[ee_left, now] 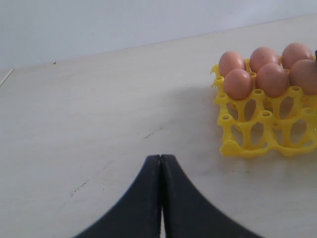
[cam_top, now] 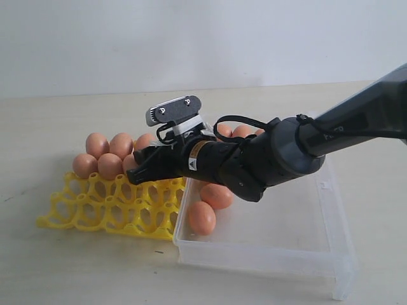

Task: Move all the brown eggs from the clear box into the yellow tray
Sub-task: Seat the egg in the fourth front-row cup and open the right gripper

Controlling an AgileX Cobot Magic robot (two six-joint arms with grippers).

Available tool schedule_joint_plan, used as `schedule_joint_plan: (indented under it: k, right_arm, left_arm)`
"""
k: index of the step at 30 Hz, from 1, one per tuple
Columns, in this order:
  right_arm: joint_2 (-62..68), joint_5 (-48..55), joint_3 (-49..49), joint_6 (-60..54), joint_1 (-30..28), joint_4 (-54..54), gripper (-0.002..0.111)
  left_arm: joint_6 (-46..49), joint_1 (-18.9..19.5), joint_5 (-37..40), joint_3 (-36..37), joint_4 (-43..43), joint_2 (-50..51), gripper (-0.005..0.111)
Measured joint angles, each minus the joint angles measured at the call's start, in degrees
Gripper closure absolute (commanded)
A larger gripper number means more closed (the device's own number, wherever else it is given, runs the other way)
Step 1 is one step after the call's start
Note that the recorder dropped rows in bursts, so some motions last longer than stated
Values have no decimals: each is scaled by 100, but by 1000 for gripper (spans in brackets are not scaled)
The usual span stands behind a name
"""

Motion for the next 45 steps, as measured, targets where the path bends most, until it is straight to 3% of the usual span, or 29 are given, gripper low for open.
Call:
schedule_joint_plan:
  k: [41, 45]
  right_arm:
    - [-81, 346, 0, -979, -49, 693, 108]
    - [-81, 346, 0, -1022, -49, 693, 100]
  left_arm:
    - [0, 0, 0, 0, 0, 0, 107]
    - [0, 0, 0, 0, 0, 0, 107]
